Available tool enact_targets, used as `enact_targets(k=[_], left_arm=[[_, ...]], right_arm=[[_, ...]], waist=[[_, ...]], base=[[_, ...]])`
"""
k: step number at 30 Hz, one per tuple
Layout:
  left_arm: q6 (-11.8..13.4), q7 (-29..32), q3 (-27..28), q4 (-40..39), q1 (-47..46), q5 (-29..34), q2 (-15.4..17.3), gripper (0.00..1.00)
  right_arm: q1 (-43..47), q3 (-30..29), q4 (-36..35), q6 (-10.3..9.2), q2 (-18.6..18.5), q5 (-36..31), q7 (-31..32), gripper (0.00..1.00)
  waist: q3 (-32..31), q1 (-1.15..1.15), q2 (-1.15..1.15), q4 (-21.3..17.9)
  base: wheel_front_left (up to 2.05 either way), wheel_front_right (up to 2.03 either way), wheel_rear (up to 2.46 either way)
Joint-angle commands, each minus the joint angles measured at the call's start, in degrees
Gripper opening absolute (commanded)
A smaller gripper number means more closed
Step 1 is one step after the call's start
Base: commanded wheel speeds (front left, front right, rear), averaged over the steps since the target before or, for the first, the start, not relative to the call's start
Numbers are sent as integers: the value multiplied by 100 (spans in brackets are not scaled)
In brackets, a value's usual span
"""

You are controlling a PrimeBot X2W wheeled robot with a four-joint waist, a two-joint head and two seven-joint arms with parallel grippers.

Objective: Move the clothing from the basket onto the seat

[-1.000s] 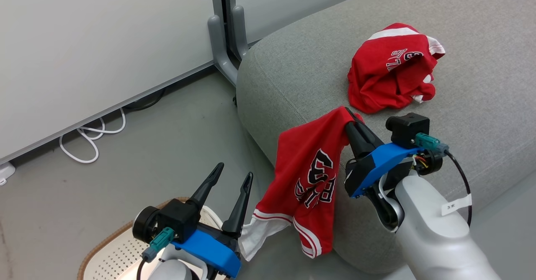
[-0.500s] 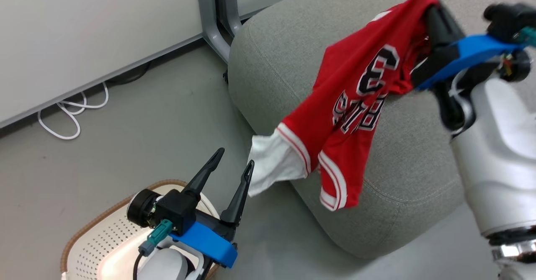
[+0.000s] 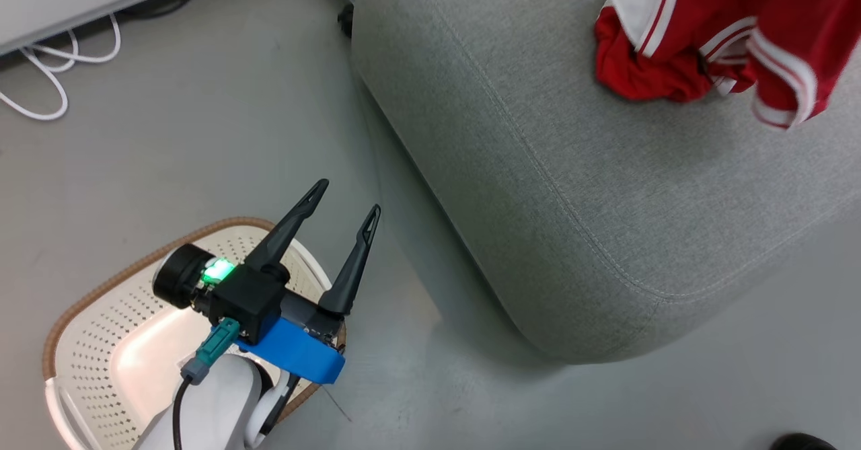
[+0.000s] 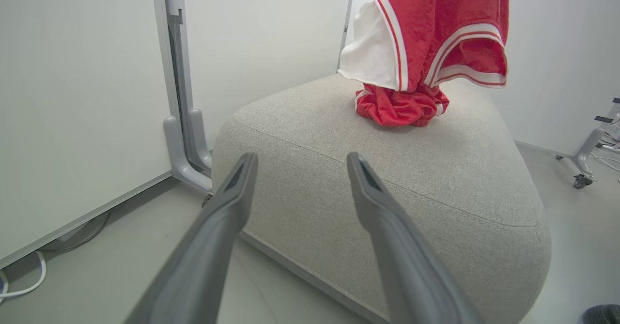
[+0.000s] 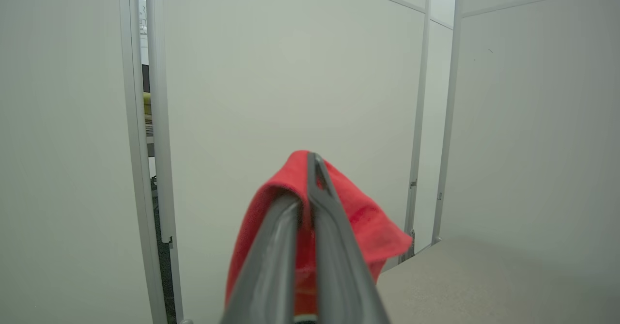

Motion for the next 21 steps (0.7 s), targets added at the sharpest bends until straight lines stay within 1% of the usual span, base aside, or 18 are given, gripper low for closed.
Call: enact_targets(k=[1,5,10,17,21], left_arm=[[-12,-17,-21,-88,-173,54,98,100],[-12,-9,-44,-297,-371,123,214,100],[-13,47,-137,-562,-556,199,341,100],[22,170,-121,-877,-627,218,518,100],[48,219,-120,-977,-612,235,598,100]], right_arm=[[-226,-194,-59,1,-90,-219,11,0],[-461,-561,-59,1,-205,-641,-101,0],[-243,-858,145,1,-231,-730,-443,0],[304,-839,767,1,-235,-708,-971,0],[500,-812,1263,1,-145,-677,-1167,0]], waist=[[395,-1,0,25],[765,-1,0,58],[1134,-1,0,165],[1505,-1,0,314],[1619,-1,0,395]], base=[[0,0,0],[0,0,0],[0,0,0],[0,0,0],[0,0,0]])
